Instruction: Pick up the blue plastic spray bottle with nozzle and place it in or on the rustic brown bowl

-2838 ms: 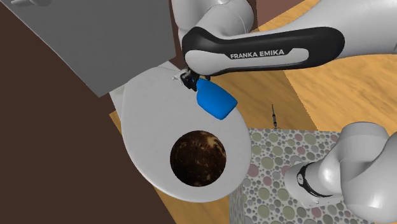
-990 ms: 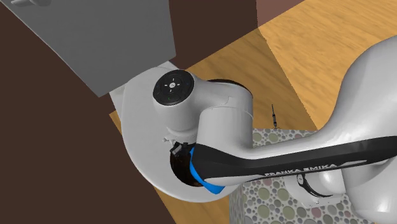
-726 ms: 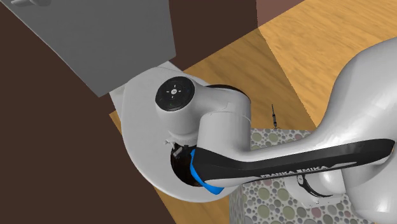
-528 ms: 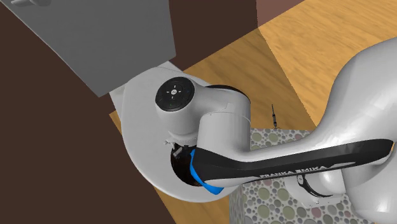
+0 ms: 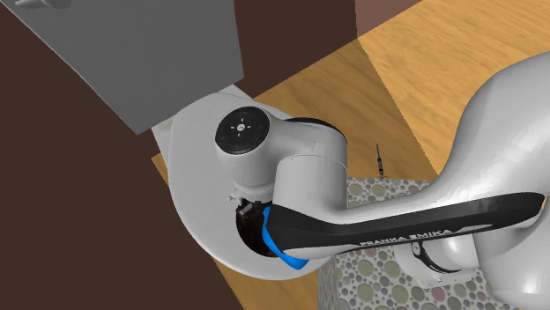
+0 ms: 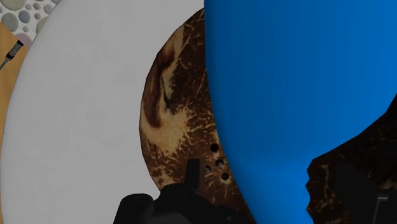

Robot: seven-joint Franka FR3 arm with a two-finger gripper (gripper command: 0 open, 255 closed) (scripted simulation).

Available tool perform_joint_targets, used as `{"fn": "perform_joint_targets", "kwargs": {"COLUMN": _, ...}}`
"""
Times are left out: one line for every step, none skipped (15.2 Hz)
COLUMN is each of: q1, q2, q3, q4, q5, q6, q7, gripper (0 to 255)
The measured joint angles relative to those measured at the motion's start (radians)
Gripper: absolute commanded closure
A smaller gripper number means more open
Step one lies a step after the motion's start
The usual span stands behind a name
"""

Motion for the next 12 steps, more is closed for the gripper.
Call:
{"fn": "perform_joint_targets", "kwargs": {"q1": 0.000, "q2": 0.000, "q3": 0.000, "q4": 0.000, "q5": 0.000, "q6": 0.000, "q7": 0.000, "gripper": 0}}
{"fn": "perform_joint_targets", "kwargs": {"q1": 0.001, "q2": -0.003, "q3": 0.001, "q4": 0.008, "q5": 0.001, "q6": -0.011, "q7": 0.002, "gripper": 0}}
{"fn": "perform_joint_targets", "kwargs": {"q1": -0.001, "q2": -0.011, "q3": -0.001, "q4": 0.022, "q5": 0.001, "q6": -0.032, "q7": -0.004, "gripper": 0}}
{"fn": "perform_joint_targets", "kwargs": {"q1": 0.003, "q2": -0.014, "q3": 0.004, "q4": 0.053, "q5": 0.004, "q6": -0.066, "q7": 0.002, "gripper": 0}}
{"fn": "perform_joint_targets", "kwargs": {"q1": 0.004, "q2": -0.034, "q3": 0.005, "q4": 0.067, "q5": 0.005, "q6": -0.100, "q7": 0.001, "gripper": 0}}
{"fn": "perform_joint_targets", "kwargs": {"q1": 0.004, "q2": -0.039, "q3": 0.004, "q4": 0.075, "q5": 0.005, "q6": -0.113, "q7": 0.000, "gripper": 0}}
{"fn": "perform_joint_targets", "kwargs": {"q1": 0.004, "q2": -0.042, "q3": 0.004, "q4": 0.081, "q5": 0.005, "q6": -0.123, "q7": -0.001, "gripper": 0}}
{"fn": "perform_joint_targets", "kwargs": {"q1": 0.004, "q2": -0.044, "q3": 0.004, "q4": 0.084, "q5": 0.005, "q6": -0.127, "q7": -0.002, "gripper": 0}}
{"fn": "perform_joint_targets", "kwargs": {"q1": 0.004, "q2": -0.044, "q3": 0.004, "q4": 0.086, "q5": 0.005, "q6": -0.130, "q7": -0.002, "gripper": 0}}
{"fn": "perform_joint_targets", "kwargs": {"q1": 0.004, "q2": -0.044, "q3": 0.004, "q4": 0.087, "q5": 0.005, "q6": -0.131, "q7": -0.002, "gripper": 0}}
{"fn": "perform_joint_targets", "kwargs": {"q1": 0.003, "q2": -0.044, "q3": 0.004, "q4": 0.087, "q5": 0.005, "q6": -0.132, "q7": -0.002, "gripper": 0}}
{"fn": "perform_joint_targets", "kwargs": {"q1": 0.003, "q2": -0.044, "q3": 0.004, "q4": 0.088, "q5": 0.005, "q6": -0.132, "q7": -0.003, "gripper": 0}}
